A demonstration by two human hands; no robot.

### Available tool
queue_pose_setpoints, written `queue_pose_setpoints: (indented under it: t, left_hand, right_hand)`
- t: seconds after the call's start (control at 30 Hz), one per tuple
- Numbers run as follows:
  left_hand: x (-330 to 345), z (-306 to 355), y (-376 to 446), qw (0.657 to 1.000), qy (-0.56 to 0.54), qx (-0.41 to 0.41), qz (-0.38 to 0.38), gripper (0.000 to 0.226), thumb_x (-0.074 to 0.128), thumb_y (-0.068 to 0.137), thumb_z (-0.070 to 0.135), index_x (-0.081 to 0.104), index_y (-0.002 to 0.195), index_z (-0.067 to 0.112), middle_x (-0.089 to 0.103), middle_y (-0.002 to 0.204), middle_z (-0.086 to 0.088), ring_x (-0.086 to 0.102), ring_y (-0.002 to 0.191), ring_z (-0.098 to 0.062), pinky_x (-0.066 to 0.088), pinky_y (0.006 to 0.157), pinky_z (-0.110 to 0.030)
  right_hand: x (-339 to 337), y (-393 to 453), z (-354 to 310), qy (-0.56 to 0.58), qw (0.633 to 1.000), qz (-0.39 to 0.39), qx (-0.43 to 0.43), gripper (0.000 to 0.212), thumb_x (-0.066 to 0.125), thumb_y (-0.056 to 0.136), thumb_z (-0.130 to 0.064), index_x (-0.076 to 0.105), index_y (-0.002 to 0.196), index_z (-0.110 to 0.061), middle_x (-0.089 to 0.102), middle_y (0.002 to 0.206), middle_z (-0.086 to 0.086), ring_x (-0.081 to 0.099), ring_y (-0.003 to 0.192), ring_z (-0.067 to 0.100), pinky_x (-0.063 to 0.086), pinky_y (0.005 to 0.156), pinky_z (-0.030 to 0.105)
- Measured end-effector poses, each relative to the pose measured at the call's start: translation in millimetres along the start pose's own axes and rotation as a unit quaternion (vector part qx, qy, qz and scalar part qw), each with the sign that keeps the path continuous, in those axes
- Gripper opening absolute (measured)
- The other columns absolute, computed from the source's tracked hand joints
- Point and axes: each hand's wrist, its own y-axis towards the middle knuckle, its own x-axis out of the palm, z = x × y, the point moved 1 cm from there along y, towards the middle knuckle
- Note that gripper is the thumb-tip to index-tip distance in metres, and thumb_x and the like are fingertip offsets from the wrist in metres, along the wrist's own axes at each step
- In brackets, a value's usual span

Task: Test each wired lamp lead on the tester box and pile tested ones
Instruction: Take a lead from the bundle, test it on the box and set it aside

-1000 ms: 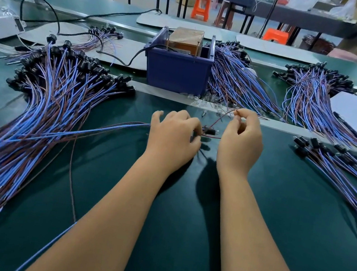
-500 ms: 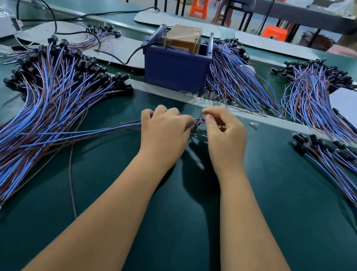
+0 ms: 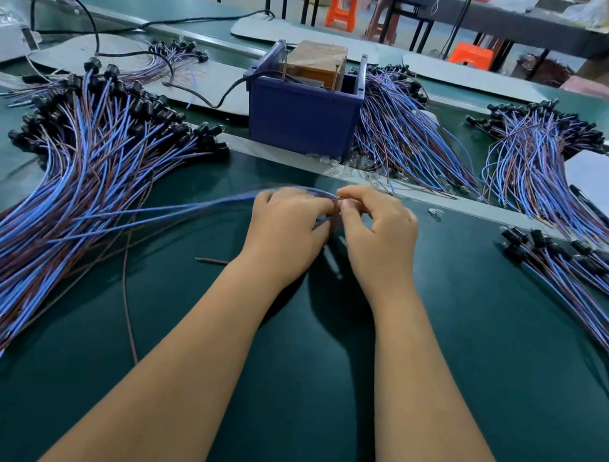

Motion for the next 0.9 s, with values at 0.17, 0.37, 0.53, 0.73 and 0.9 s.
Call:
queue_pose_setpoints:
  t: [0.17,0.37,0.53,0.73,0.9]
  left_hand:
    - [1,-3,0,0.998,0.009,-0.035,-0.048,0.02,0.057,0.095,0.042,0.072,0.108,0.037,0.014,0.164,-0.011,0.001,0.152,-0.02,0.002,0.118,-0.057]
    - [-12,-1,-2,0.995,-0.056,-0.001,-0.077,0.02,0.053,0.084,0.03,0.072,0.088,0.025,0.069,0.092,0.003,0.059,0.097,-0.021,0.046,0.09,-0.043]
    - [-21,6,-6,0.978,-0.179,-0.08,-0.064,0.033,0.037,0.069,0.026,0.069,0.079,0.028,0.067,0.072,0.01,0.058,0.074,-0.014,0.049,0.07,-0.034]
    - [-22,18,-5,0.982,-0.159,-0.011,0.101,0.025,0.044,0.085,0.027,0.065,0.085,0.014,0.063,0.089,0.002,0.055,0.085,-0.02,0.046,0.079,-0.041]
    - [-18,30,-10,0.978,-0.187,0.015,0.094,0.016,0.045,0.082,0.024,0.06,0.079,0.02,0.055,0.077,0.007,0.049,0.071,-0.015,0.044,0.064,-0.035]
  right_hand:
    - [-2,1,-1,0.024,0.999,0.02,0.021,0.031,0.041,0.09,-0.019,0.069,0.091,-0.032,0.067,0.099,-0.013,0.055,0.11,0.01,0.032,0.107,0.046]
    - [3,-1,1,0.127,0.988,-0.06,0.057,0.026,0.043,0.091,-0.019,0.064,0.085,-0.034,0.069,0.09,-0.01,0.063,0.093,0.013,0.05,0.091,0.04]
    - [-1,-1,2,0.106,0.99,-0.049,0.081,0.025,0.042,0.092,-0.023,0.062,0.081,-0.036,0.064,0.067,-0.004,0.063,0.075,0.019,0.051,0.075,0.037]
    - [-2,-1,-4,-0.172,0.984,-0.01,-0.046,0.024,0.039,0.1,-0.018,0.063,0.101,-0.016,0.067,0.072,0.009,0.052,0.068,0.033,0.029,0.075,0.035]
    - [-3,2,-3,-0.148,0.984,-0.023,0.094,0.013,0.036,0.101,-0.025,0.049,0.101,-0.022,0.057,0.074,0.004,0.045,0.071,0.03,0.025,0.058,0.036]
